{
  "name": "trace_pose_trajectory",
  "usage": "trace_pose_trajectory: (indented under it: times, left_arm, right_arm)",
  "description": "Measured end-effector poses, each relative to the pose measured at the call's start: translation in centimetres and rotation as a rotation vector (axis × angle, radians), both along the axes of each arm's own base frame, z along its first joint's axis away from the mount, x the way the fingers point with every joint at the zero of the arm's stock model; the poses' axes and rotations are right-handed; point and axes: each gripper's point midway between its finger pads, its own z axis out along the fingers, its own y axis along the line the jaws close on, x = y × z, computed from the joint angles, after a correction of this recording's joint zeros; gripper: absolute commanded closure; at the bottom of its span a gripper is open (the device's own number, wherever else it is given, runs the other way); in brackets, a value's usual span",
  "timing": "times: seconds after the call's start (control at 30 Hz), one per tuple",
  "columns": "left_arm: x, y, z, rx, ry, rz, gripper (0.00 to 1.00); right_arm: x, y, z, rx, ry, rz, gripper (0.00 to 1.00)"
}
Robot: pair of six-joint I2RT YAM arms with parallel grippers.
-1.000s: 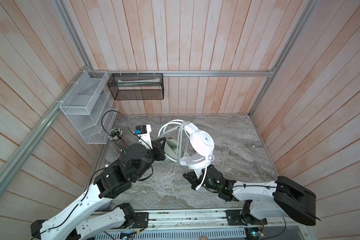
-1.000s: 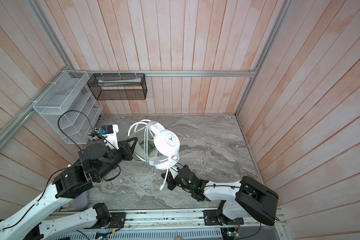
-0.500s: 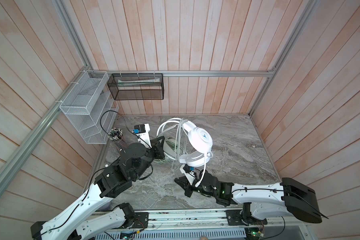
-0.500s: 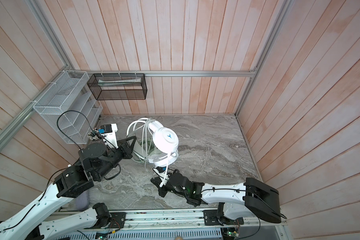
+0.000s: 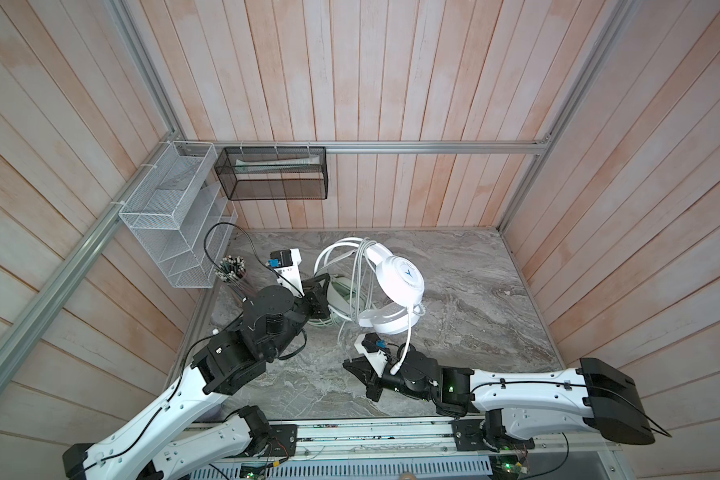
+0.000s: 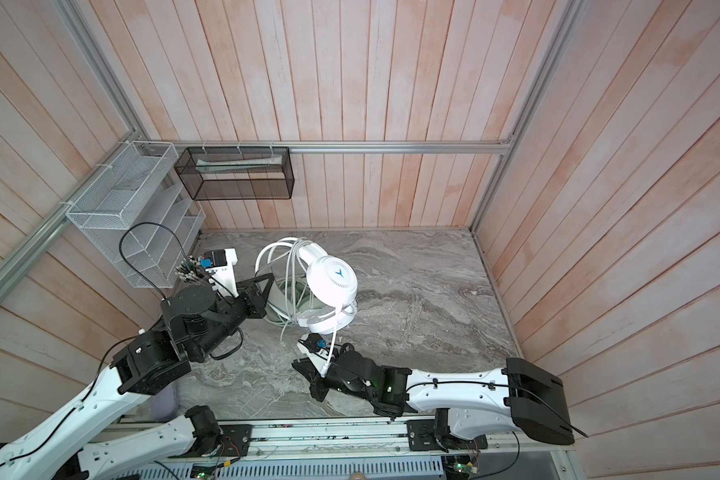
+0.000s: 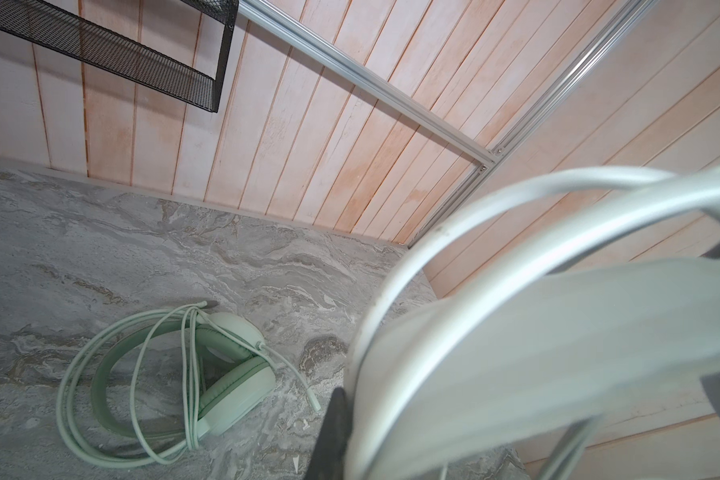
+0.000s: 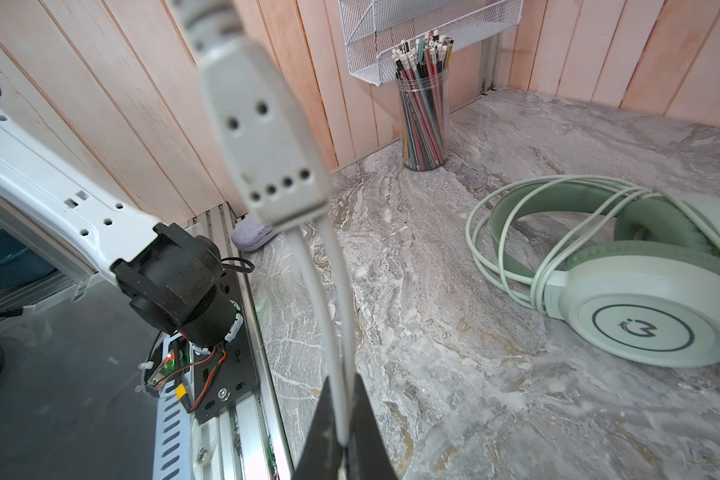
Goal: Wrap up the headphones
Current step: 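Hold the cable plug end taut near the robot with the right gripper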
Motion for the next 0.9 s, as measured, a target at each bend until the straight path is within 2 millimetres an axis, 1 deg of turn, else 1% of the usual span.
trace_pose_trajectory:
  times: [0.23, 0.43, 0.63, 0.73, 0.9]
  left_arm:
    - [0.1, 0.1, -0.1, -0.001, 0.003, 0.003, 1.00]
    - [0.1, 0.0, -0.2, -0.002, 0.005, 0.001, 1.00]
    - [0.1, 0.0, -0.3, -0.004, 0.010, 0.002, 1.00]
    - [0.2, 0.1, -0.3, -0.006, 0.010, 0.003, 1.00]
    - [0.1, 0.0, -0.3, -0.009, 0.010, -0.004, 1.00]
  right_arm:
    - [-0.3, -0.1, -0.1, -0.015, -0.011, -0.001, 1.00]
    - [-0.5, -0.1, 1.1, 0.001, -0.028, 0.004, 1.00]
    - [-0.8, -0.1, 1.5, 0.011, -0.032, 0.014, 1.00]
    - [-1.1, -0.2, 2.4, 0.028, -0.039, 0.022, 1.00]
    - [-1.4, -0.4, 4.6, 0.072, -0.054, 0.025, 1.00]
